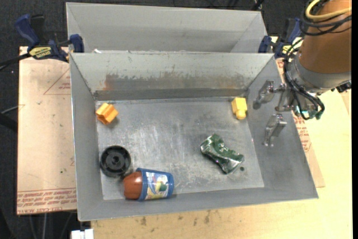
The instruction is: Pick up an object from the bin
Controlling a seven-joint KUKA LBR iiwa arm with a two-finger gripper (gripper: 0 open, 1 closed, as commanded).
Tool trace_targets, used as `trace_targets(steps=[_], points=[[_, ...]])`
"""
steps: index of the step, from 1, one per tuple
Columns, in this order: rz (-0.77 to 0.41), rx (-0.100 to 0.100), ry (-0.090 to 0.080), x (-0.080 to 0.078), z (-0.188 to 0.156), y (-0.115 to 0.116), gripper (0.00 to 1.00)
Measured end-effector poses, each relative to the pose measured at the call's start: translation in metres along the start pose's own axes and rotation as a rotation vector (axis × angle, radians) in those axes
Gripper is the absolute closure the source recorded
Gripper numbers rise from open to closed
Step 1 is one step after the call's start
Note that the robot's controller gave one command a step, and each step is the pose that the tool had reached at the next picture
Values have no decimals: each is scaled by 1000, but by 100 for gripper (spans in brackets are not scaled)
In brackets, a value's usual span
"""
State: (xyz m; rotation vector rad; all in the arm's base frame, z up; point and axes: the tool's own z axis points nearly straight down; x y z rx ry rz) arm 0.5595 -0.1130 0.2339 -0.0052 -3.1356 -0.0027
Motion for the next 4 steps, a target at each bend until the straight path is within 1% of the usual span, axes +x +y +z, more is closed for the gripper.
trace_targets(steps=[1, 2, 3, 4], points=[[-3, 1, -8, -2, -4, 1, 0], [35, 2, -12, 2, 57, 17, 0], [137, 0, -2, 14, 82, 54, 0], [110, 1, -7, 20, 119, 61, 0]])
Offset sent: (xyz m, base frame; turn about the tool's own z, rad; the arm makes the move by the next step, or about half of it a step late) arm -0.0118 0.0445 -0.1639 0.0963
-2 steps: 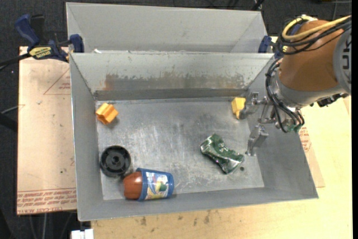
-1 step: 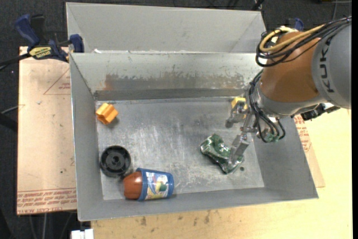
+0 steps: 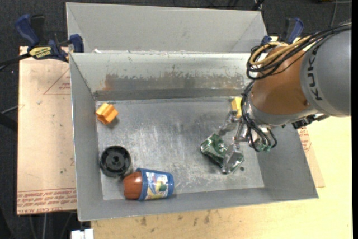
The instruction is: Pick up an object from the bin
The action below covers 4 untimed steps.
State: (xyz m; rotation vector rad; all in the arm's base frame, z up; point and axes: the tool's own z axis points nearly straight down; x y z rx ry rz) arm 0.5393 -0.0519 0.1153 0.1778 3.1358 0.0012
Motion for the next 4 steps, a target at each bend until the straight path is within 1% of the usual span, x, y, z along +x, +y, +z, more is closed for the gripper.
trace_targets(steps=[1, 2, 4], points=[[256, 0, 2, 6, 29, 1, 0], [42, 4, -12, 2, 39, 13, 100], [42, 3, -11, 2, 37, 13, 100]])
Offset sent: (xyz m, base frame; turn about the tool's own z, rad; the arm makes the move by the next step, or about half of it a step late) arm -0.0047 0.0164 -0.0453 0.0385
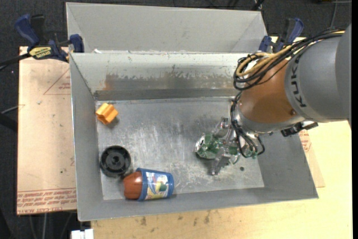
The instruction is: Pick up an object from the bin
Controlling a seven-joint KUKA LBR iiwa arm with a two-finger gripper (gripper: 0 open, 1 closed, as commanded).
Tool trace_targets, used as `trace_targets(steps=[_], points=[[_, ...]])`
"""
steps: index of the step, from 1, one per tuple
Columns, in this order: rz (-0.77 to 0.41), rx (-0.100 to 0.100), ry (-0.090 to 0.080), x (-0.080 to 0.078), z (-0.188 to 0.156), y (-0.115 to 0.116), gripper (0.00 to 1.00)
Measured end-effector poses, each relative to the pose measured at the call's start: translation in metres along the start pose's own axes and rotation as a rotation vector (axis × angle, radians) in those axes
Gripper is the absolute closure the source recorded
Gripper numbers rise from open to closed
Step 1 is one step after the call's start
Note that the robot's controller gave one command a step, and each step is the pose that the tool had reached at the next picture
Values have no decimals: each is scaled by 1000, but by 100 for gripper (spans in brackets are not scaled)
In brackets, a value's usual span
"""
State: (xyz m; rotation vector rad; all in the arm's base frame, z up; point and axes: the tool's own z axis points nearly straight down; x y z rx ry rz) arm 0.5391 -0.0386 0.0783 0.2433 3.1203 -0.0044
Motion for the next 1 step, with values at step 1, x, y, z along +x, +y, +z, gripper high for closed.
trace_targets(steps=[1], points=[[-1, -2, 4, 1, -6, 1, 100]])
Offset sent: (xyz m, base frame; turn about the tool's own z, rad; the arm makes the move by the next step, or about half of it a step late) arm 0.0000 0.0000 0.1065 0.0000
